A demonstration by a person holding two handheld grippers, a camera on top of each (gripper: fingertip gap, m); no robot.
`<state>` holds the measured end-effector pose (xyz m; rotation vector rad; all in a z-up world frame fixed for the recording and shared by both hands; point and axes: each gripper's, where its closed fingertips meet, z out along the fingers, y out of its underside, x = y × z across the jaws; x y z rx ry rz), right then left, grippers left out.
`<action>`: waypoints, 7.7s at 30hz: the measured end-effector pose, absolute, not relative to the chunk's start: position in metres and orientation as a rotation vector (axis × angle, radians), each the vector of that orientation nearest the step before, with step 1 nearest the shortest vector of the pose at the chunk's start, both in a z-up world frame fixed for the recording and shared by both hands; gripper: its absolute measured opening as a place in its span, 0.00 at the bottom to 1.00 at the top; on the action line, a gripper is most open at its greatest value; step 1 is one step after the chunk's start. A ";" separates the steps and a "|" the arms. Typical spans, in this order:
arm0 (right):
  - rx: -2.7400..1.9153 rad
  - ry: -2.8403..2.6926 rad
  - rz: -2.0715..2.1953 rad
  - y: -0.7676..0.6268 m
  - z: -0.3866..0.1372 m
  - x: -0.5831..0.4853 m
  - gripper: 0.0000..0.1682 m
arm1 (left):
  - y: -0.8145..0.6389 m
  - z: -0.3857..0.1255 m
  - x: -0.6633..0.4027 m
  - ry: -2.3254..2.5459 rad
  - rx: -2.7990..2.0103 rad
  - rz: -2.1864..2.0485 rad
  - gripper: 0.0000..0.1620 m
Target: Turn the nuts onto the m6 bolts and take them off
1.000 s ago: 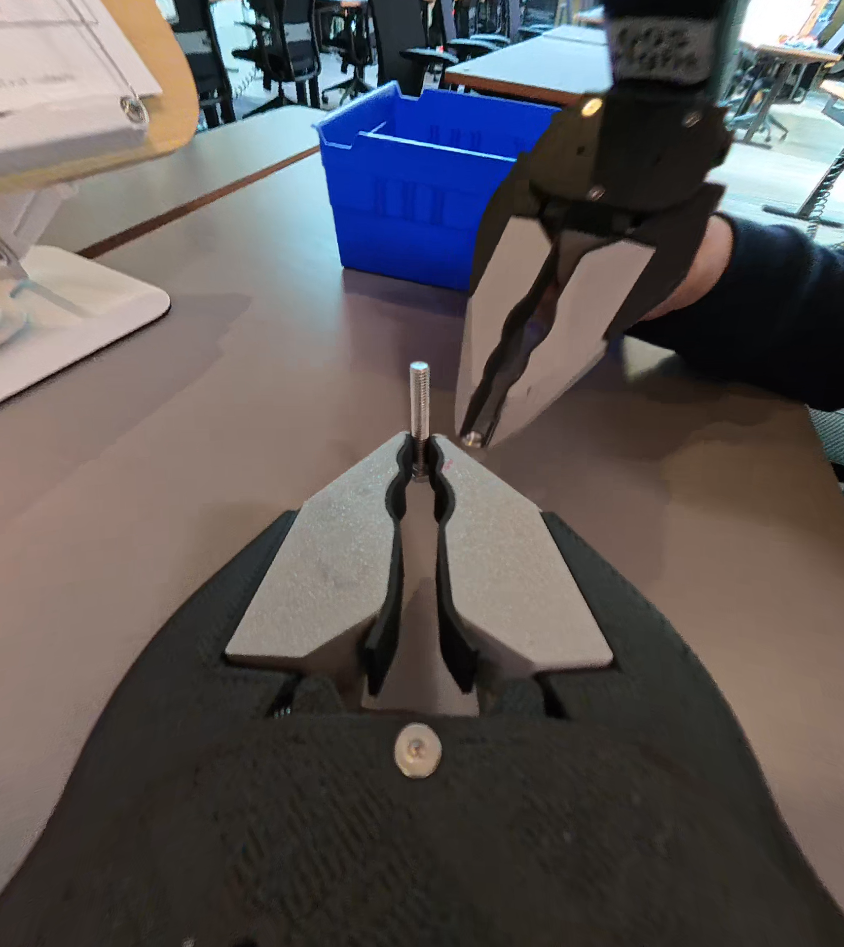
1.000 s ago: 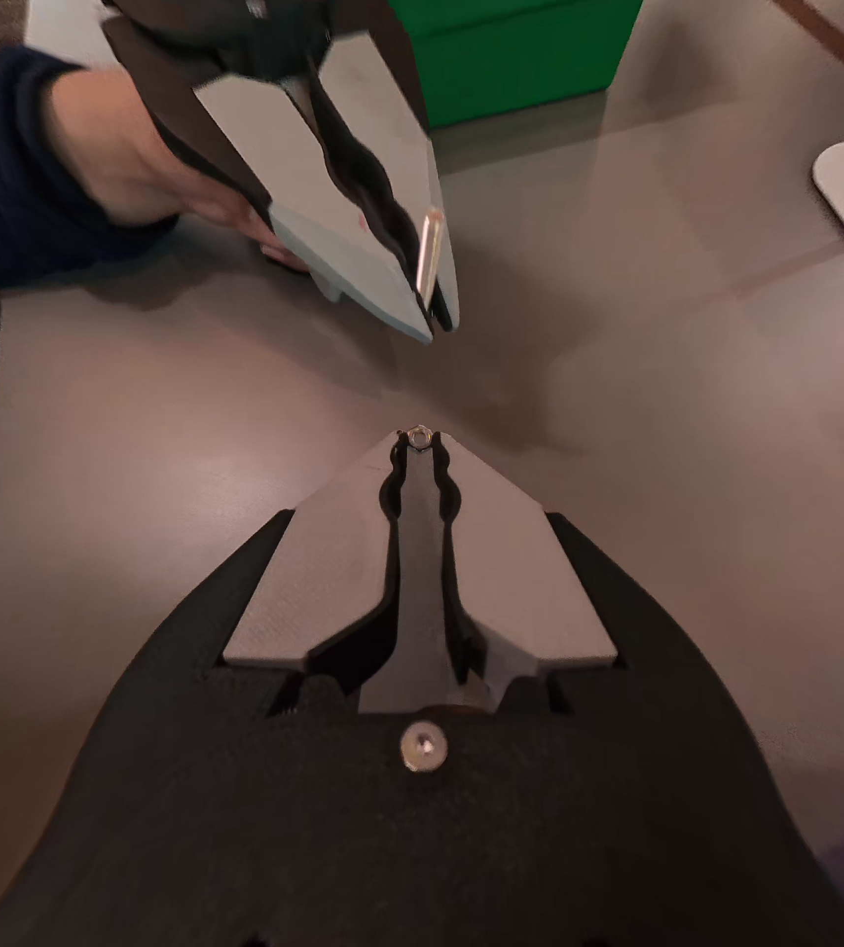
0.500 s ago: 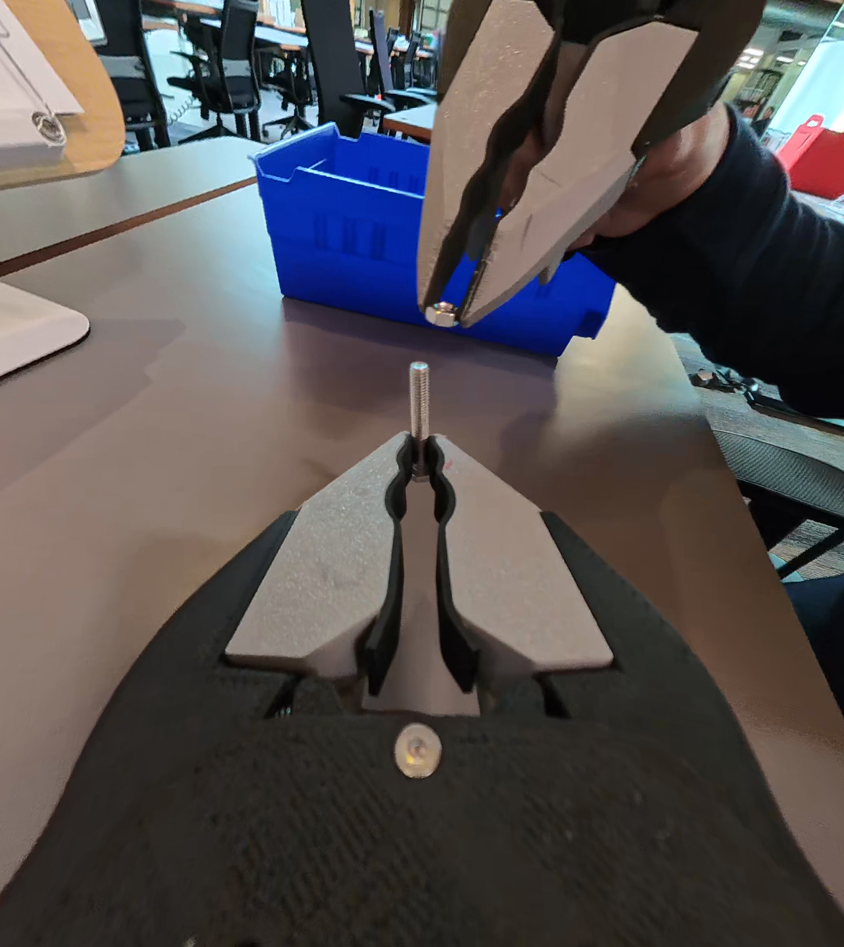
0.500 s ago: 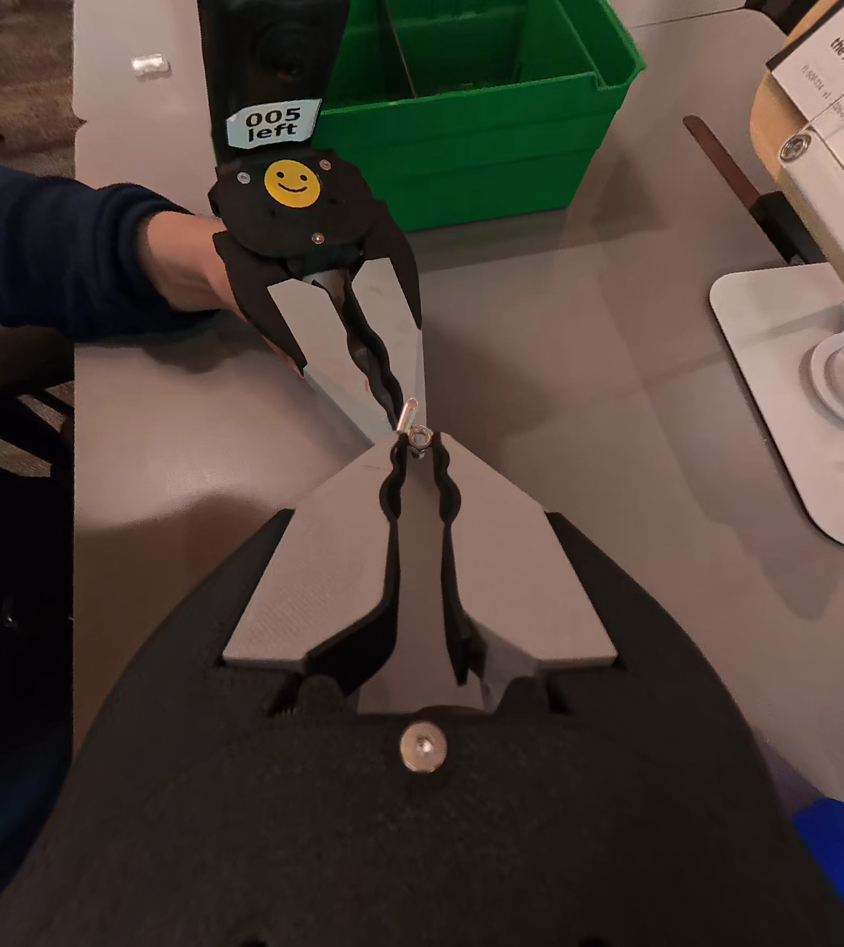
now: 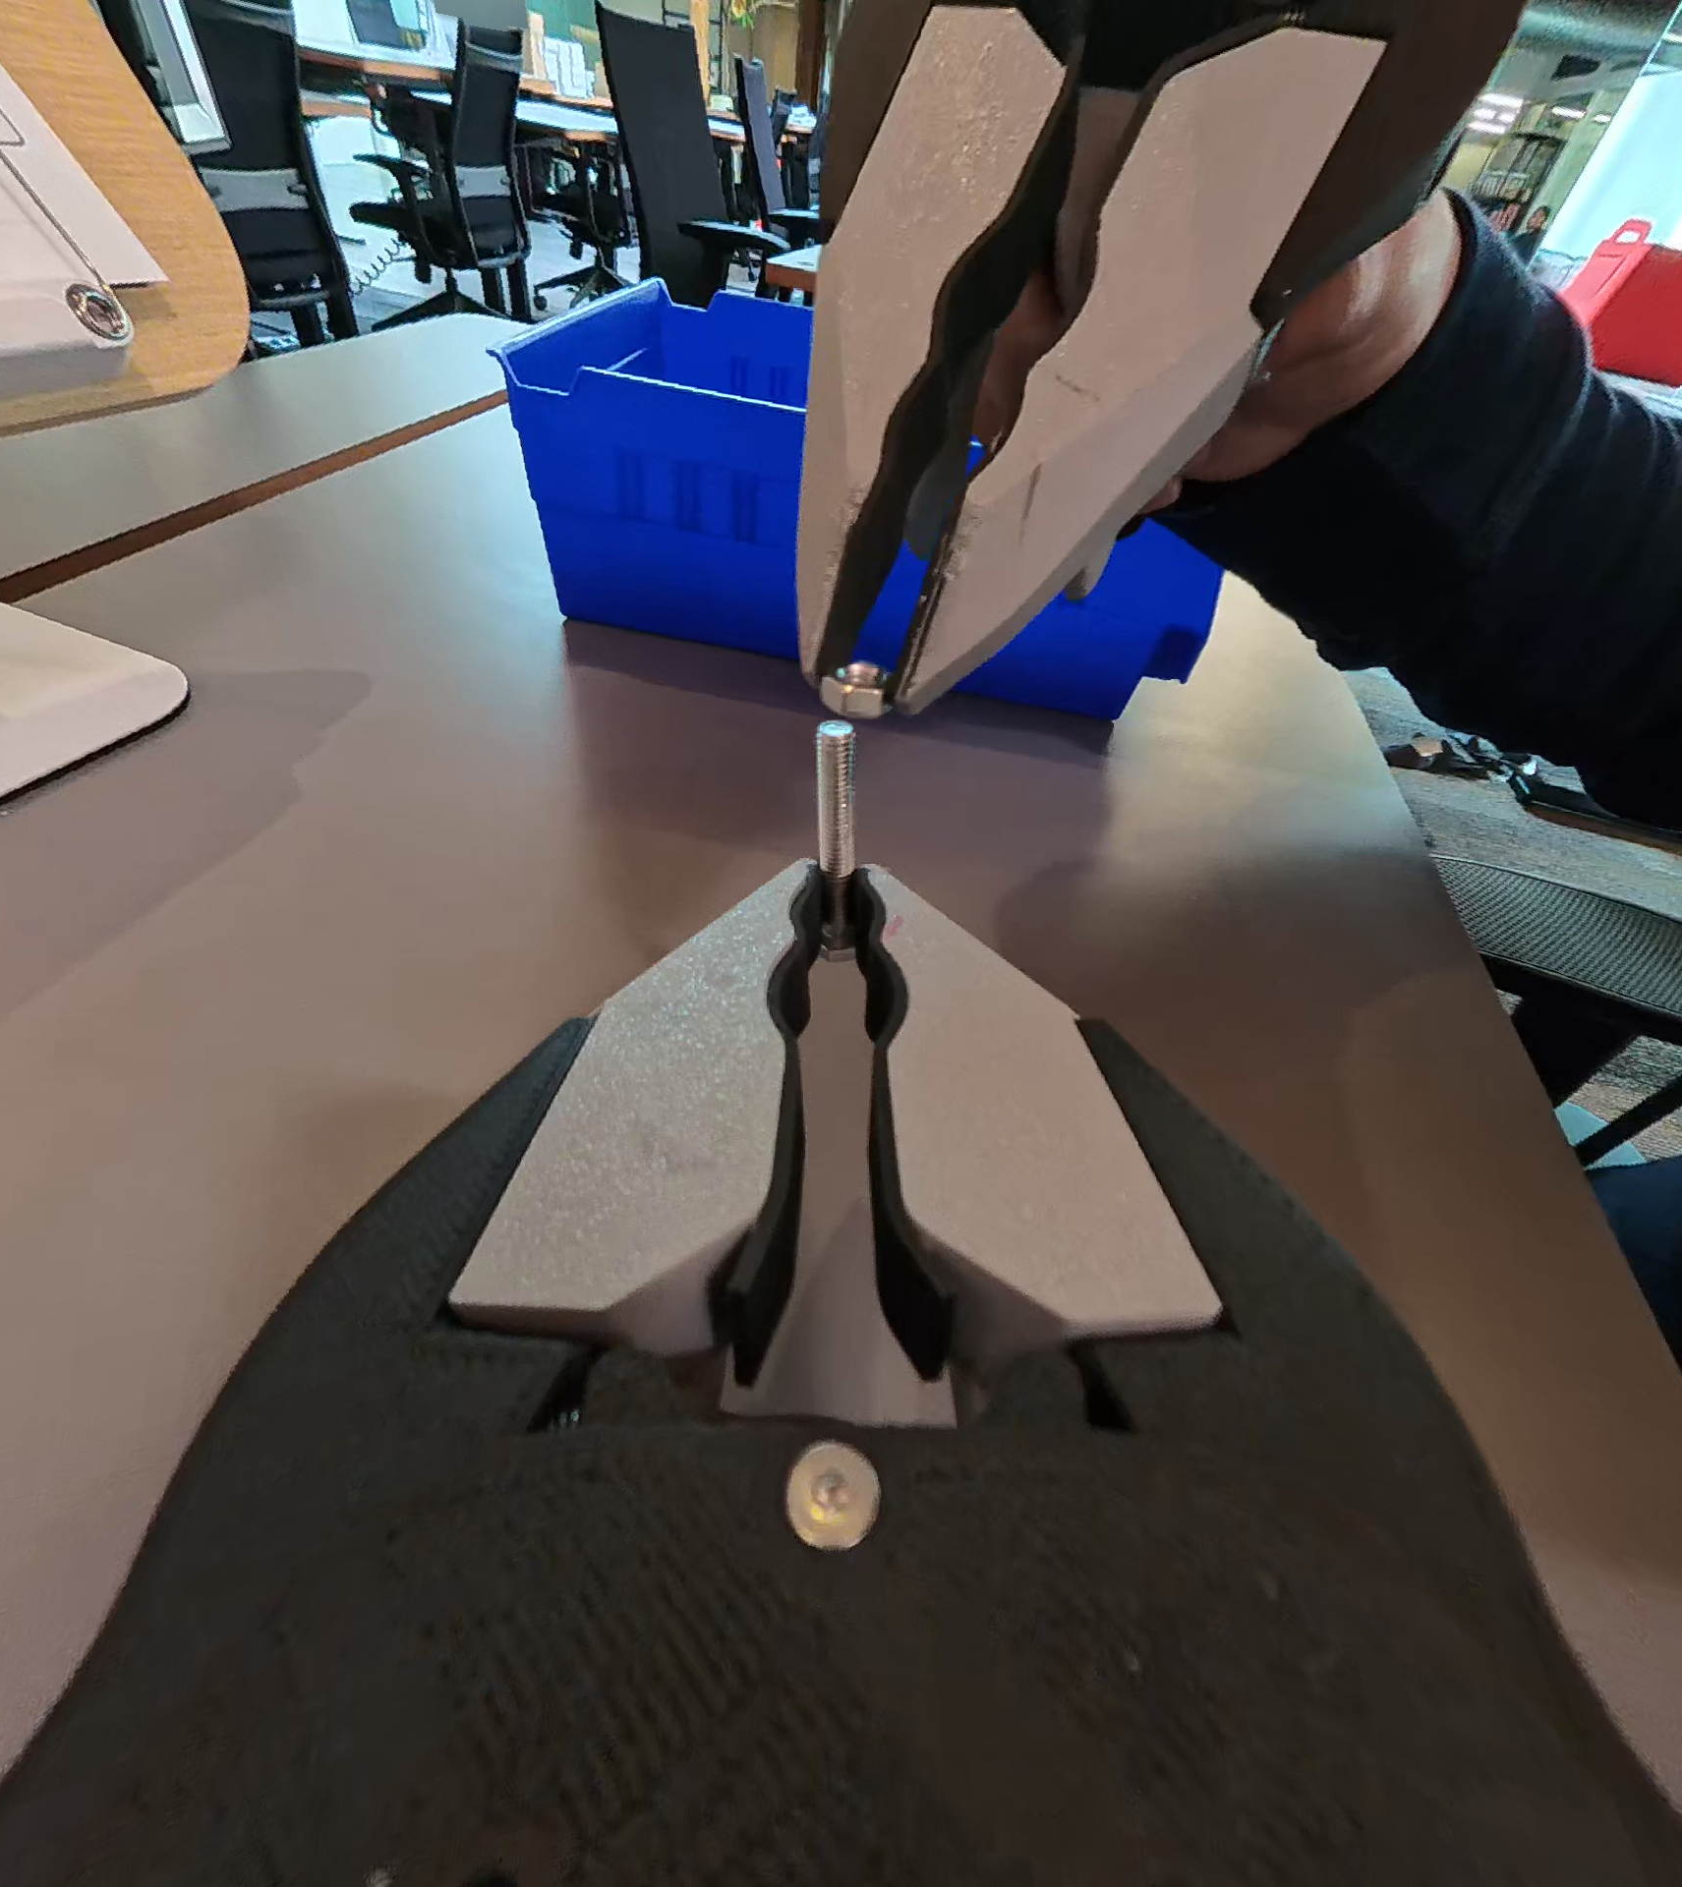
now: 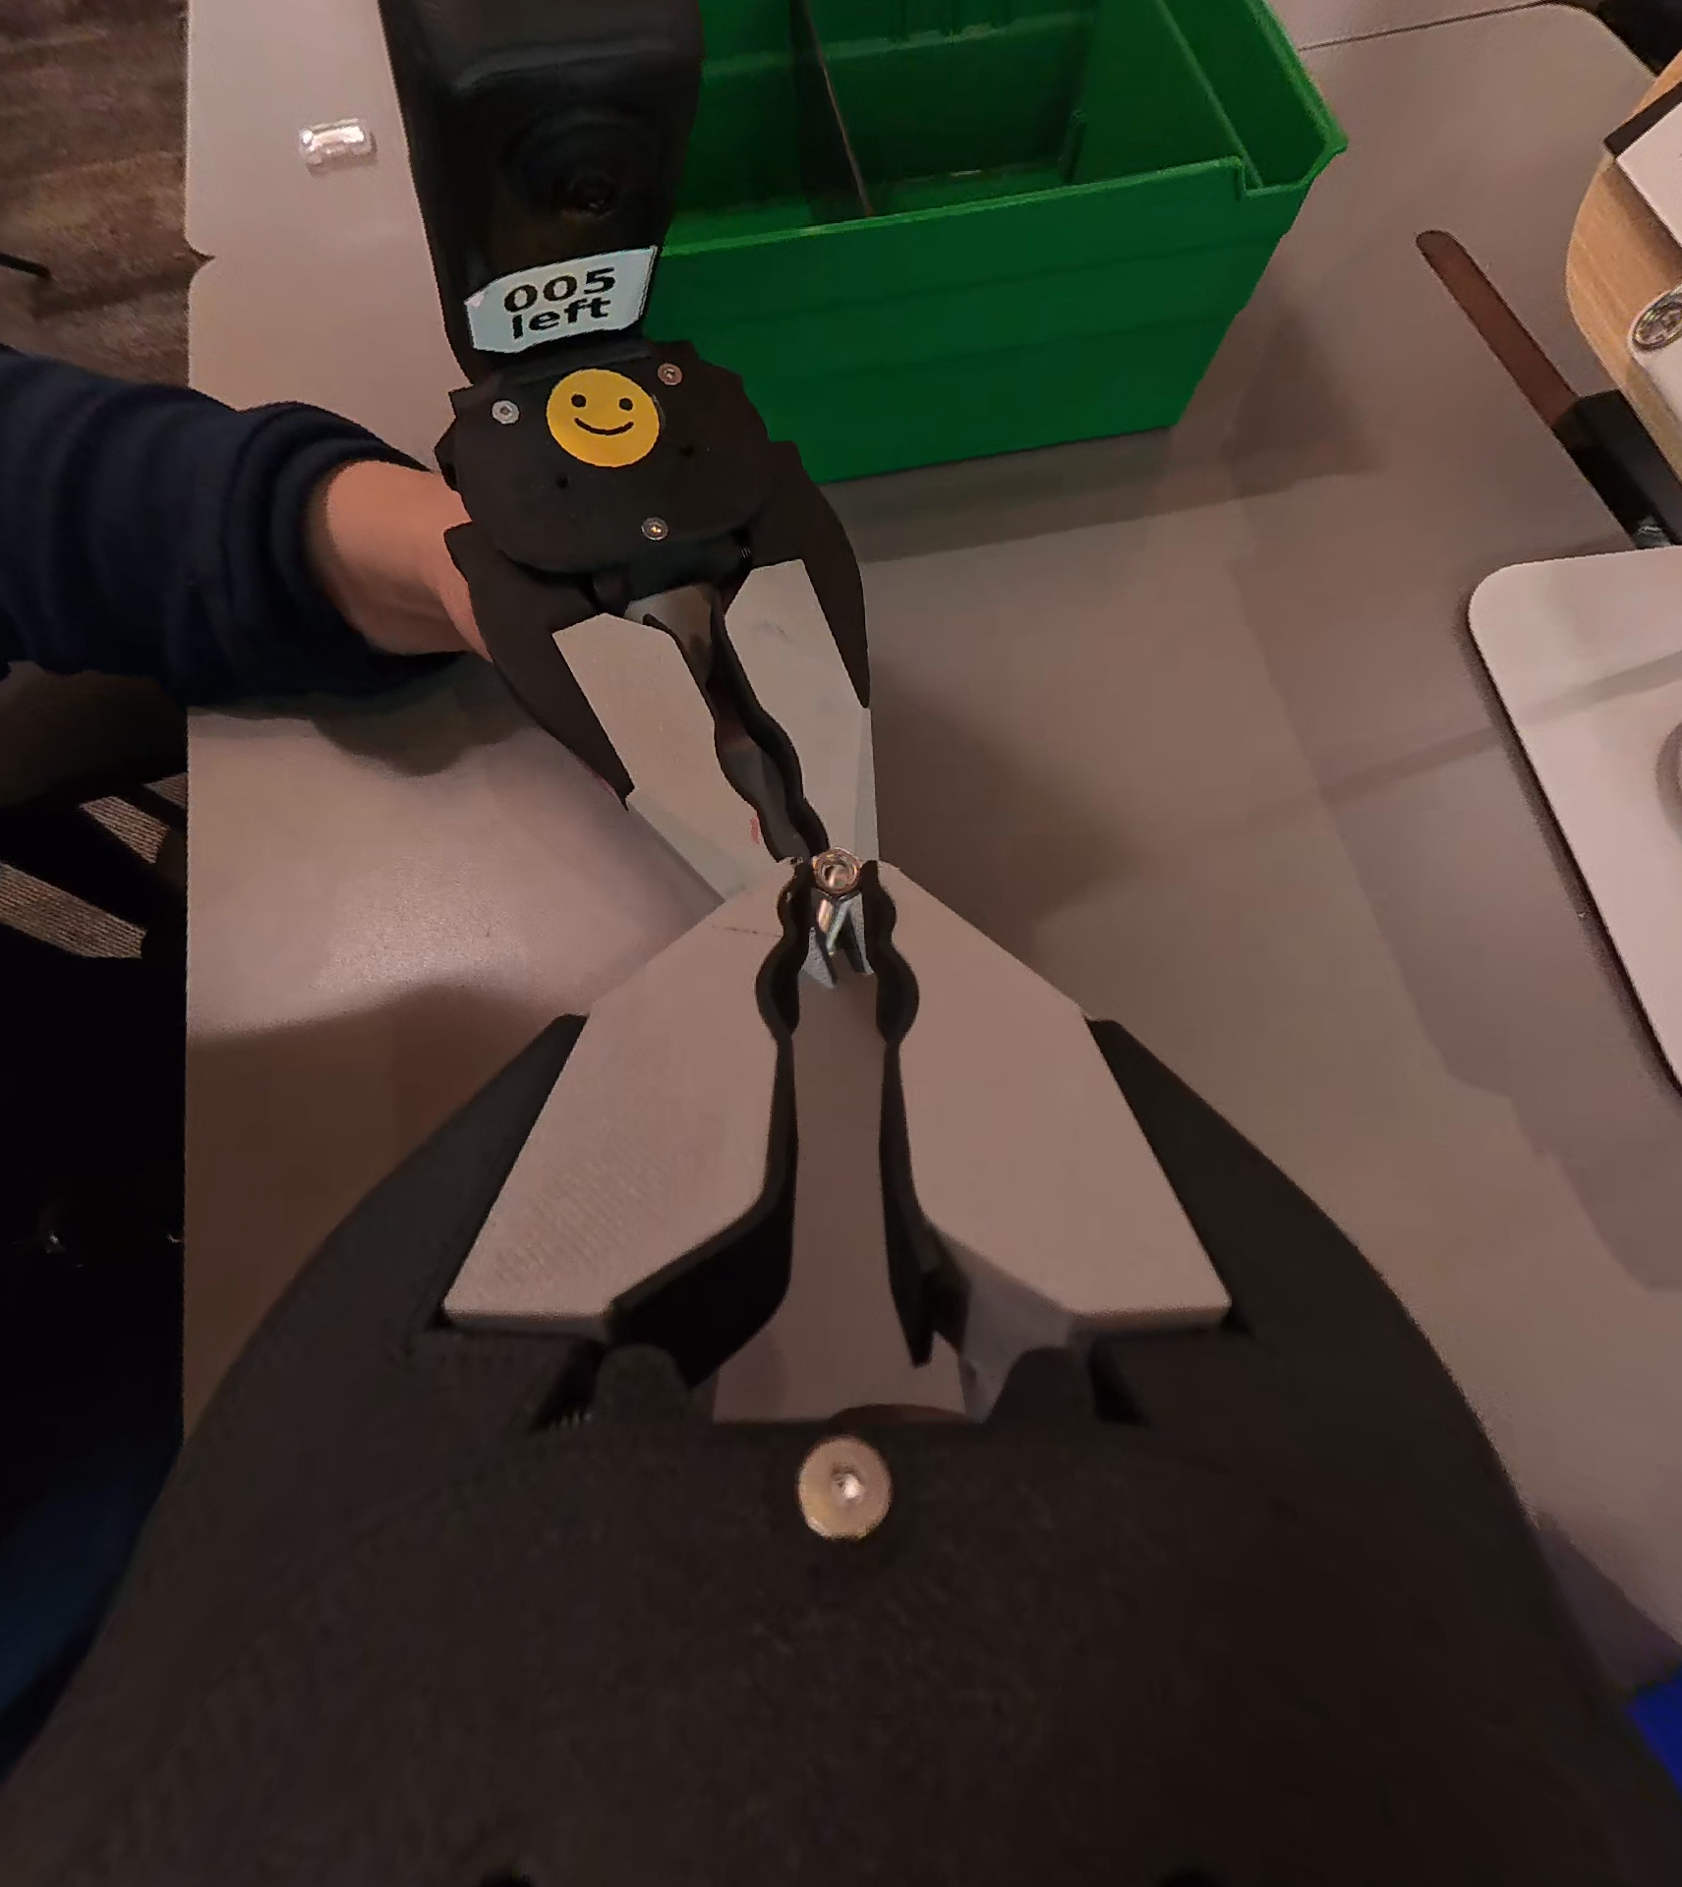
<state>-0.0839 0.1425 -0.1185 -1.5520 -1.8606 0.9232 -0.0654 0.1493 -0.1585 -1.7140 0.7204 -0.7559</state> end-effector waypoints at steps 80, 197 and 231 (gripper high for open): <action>-1.369 -1.471 1.327 0.134 -0.110 -0.063 0.14 | 0.146 -0.157 -0.053 0.772 -1.662 -0.664 0.02; -1.381 -1.527 1.248 0.125 -0.120 -0.066 0.16 | 0.151 -0.162 -0.056 0.747 -1.713 -0.621 0.02; -1.413 -1.476 1.264 0.131 -0.120 -0.069 0.29 | 0.151 -0.162 -0.059 0.730 -1.723 -0.653 0.02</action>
